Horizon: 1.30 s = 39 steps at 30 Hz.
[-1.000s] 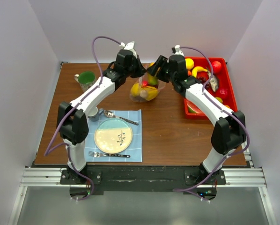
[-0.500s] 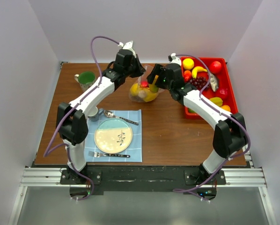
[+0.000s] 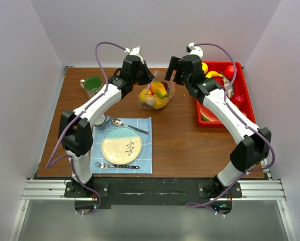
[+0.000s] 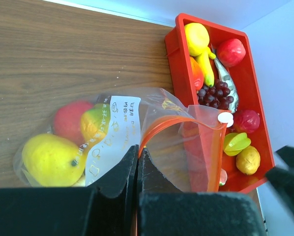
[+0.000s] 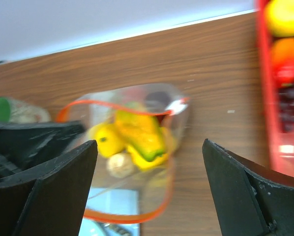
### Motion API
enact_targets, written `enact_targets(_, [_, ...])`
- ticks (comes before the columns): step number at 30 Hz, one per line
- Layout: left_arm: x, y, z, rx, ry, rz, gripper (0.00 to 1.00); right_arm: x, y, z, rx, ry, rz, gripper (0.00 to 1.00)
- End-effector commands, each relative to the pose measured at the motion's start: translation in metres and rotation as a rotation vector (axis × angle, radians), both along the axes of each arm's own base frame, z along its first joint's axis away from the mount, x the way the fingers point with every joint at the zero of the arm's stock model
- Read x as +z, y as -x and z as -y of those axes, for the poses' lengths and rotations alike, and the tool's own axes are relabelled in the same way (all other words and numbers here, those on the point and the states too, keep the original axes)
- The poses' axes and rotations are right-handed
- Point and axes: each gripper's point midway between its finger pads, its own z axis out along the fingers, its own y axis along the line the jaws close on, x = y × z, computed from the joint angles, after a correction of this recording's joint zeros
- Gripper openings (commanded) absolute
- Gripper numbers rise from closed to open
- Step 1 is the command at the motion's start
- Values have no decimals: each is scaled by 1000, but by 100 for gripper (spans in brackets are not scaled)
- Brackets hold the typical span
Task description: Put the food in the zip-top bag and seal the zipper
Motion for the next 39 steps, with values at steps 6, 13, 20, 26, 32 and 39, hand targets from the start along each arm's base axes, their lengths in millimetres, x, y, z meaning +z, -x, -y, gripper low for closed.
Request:
enact_targets(6, [59,1,-2,-9,110,138,0,8,-47,140,-281,74,27,87])
enact_targets(13, [67,3,5,-52,136,158,0,-47,-113,211,-408,-20,12,74])
enact_targets(20, [62,2,10,-75,145,160,0,-102,-169,226,-376,-6,-68,72])
enact_targets(26, [58,0,14,-84,144,154,0,-135,-186,230,-376,19,-105,68])
enact_targets(32, [55,-3,15,-80,135,150,0,-153,-186,234,-386,32,-127,62])
enact_targets(39, [53,-7,16,-79,131,147,0,-174,-188,234,-369,63,-176,58])
